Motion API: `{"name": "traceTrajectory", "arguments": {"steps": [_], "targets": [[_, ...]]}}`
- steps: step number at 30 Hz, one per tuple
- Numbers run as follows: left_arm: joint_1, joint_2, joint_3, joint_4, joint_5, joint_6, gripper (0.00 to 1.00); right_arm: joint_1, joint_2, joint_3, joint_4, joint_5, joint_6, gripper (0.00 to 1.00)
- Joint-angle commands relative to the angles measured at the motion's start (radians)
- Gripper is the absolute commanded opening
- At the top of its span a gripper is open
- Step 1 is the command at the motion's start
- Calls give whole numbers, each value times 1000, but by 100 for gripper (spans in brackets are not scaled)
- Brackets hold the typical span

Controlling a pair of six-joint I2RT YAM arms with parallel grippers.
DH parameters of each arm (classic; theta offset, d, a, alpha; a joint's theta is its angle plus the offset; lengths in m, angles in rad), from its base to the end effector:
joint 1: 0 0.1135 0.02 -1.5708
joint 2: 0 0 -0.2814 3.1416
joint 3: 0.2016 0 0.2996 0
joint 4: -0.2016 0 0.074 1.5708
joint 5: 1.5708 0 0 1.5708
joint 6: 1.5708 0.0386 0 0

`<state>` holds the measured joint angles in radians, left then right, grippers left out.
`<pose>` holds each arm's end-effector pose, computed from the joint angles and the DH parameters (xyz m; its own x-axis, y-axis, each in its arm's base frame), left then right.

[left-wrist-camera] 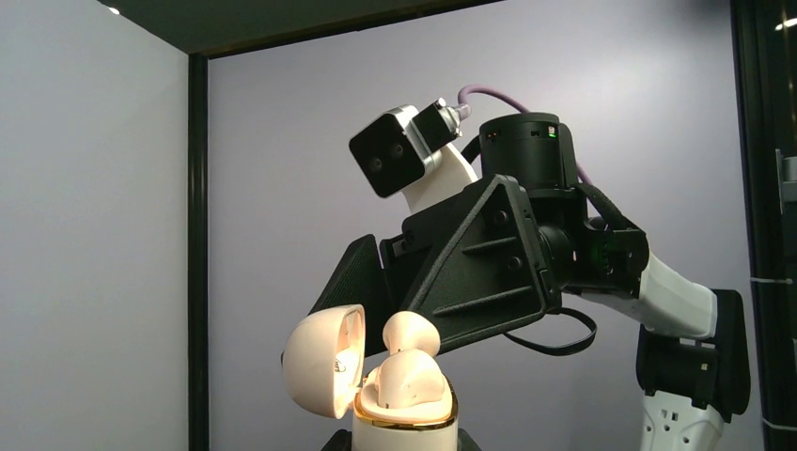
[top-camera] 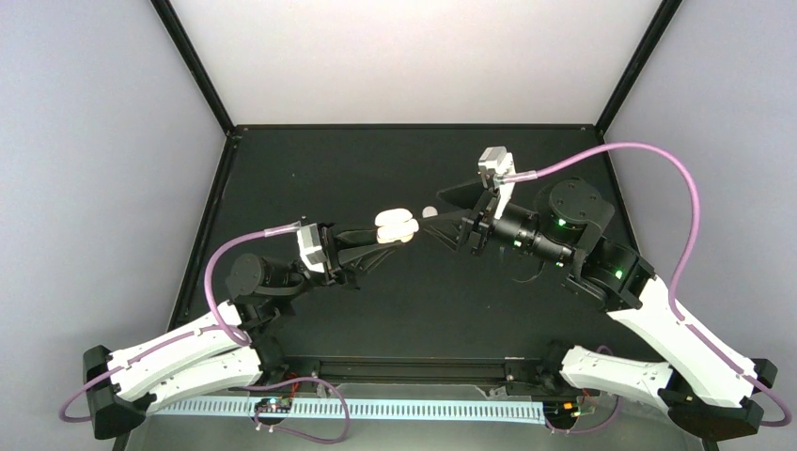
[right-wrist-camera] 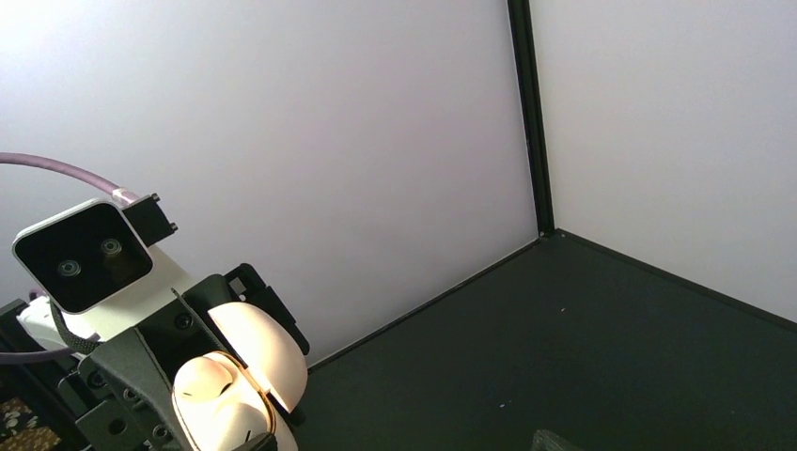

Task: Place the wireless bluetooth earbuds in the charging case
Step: Place the earbud in the charging case.

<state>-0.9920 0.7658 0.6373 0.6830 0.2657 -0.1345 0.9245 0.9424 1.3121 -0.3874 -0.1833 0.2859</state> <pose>0.1067 -0.1818 0.3890 0.1607 -0.4825 -0.8610 0.9601 0.2788 0.0230 0.1260 0.1787 0.5012 -0.2626 0.1124 -0.9583 -0.8554 0.4325 0.2851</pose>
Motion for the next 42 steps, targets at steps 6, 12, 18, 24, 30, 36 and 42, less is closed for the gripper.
{"name": "traceTrajectory", "arguments": {"steps": [6,12,18,24,30,36,42], "targets": [[-7,13,22,27,-19,-8,2,11,-19,10,19,-38,-14,70],[-7,19,22,27,-19,-10,2,11,-25,9,21,-47,-14,70],[-7,21,24,29,-18,-11,2,12,-21,11,20,-61,-12,70],[-7,22,24,27,-16,-13,1,13,-16,13,22,-70,-12,70],[-7,23,25,30,-14,-11,2,13,-11,18,21,-73,-14,70],[-7,5,21,20,-24,-11,2,13,-60,35,13,8,-40,72],[-7,-26,16,14,-18,-14,2,13,-72,20,-46,93,-48,72]]}}
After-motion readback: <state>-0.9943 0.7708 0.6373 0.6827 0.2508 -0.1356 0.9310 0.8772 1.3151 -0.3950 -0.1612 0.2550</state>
